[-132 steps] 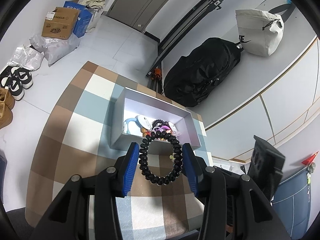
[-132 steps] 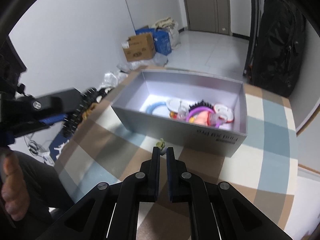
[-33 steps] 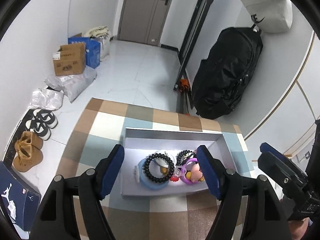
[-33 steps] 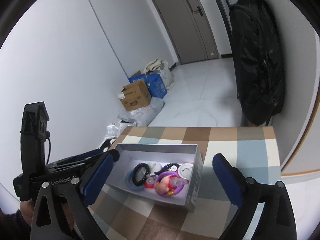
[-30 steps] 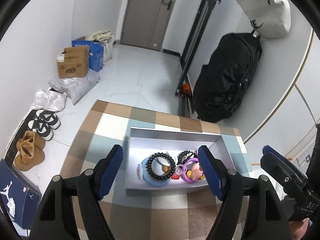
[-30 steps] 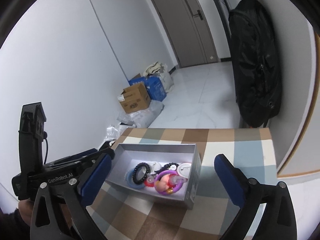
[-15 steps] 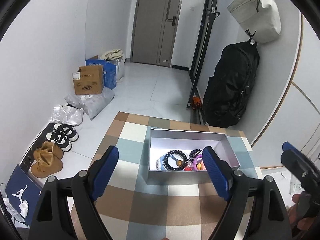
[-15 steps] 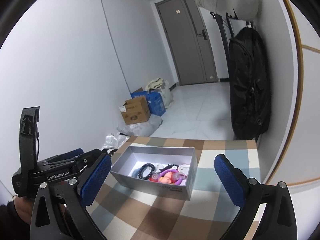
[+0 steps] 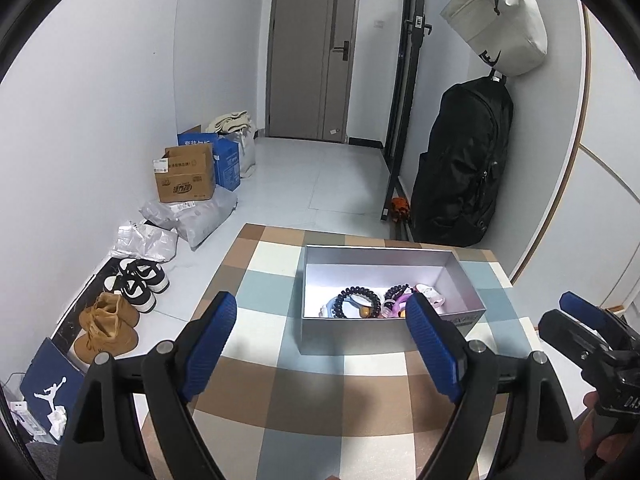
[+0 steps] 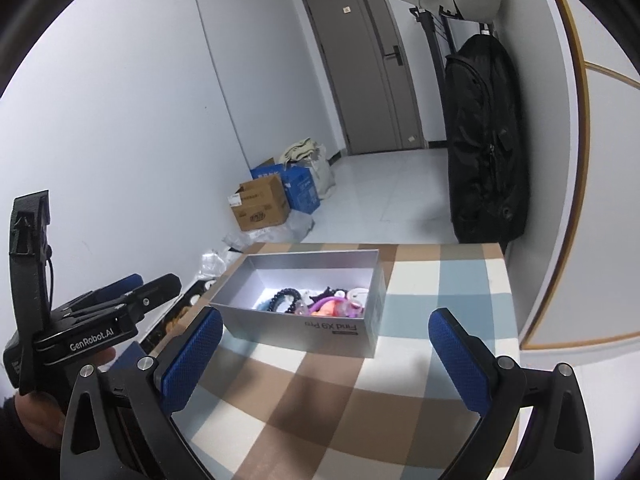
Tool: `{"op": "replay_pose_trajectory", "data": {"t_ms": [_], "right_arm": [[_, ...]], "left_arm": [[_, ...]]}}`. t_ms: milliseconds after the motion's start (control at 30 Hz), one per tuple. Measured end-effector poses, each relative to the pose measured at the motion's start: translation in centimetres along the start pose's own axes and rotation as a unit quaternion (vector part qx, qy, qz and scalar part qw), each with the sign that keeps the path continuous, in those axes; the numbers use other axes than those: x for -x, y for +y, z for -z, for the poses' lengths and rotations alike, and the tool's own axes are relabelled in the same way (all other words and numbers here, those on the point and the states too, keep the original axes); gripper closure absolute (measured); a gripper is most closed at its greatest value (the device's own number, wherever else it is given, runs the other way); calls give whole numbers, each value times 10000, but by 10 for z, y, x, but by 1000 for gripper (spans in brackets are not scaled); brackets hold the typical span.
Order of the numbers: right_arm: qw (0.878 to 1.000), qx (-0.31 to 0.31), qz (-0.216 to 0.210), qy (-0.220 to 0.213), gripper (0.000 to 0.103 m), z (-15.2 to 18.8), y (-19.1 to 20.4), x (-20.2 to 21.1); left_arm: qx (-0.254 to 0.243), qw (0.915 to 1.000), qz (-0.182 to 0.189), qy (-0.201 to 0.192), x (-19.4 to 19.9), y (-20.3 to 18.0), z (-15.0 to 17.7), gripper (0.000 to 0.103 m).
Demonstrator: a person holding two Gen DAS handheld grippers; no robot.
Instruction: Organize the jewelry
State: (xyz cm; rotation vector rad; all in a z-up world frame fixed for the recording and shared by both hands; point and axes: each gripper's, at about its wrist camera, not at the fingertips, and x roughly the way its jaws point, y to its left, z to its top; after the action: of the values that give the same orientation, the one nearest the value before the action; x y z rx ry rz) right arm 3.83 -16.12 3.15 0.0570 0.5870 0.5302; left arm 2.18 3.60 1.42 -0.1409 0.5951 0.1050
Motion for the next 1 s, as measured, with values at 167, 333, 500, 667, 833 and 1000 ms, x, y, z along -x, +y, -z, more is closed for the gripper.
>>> {"op": "replay_pose_trajectory", "data": {"t_ms": [167,333,500,667,833,1000], "right_arm": [[9998,-119,0,140,0,3,-4,-4],[9997,-171,18,152,0,4,-6,-4],[9997,-191,33,169,0,4,-6,-4],[9995,-223,56,214,0,5,-6,-6],[9995,-247,64,210,0,5,-7,-5],[9994,-250,69,220,0,6,-7,-6]], "left_arm": [[-37,10000,5,85,-1,-2,3,20],[-58,10000,-35,6,1,-5,4,20],[-13,10000,-28,57,-2,-5,7,20],[16,10000,-7,55,-1,-4,7,20],[16,10000,-11,50,-1,-3,6,20],[-4,10000,36,65,-1,-4,7,20]]}}
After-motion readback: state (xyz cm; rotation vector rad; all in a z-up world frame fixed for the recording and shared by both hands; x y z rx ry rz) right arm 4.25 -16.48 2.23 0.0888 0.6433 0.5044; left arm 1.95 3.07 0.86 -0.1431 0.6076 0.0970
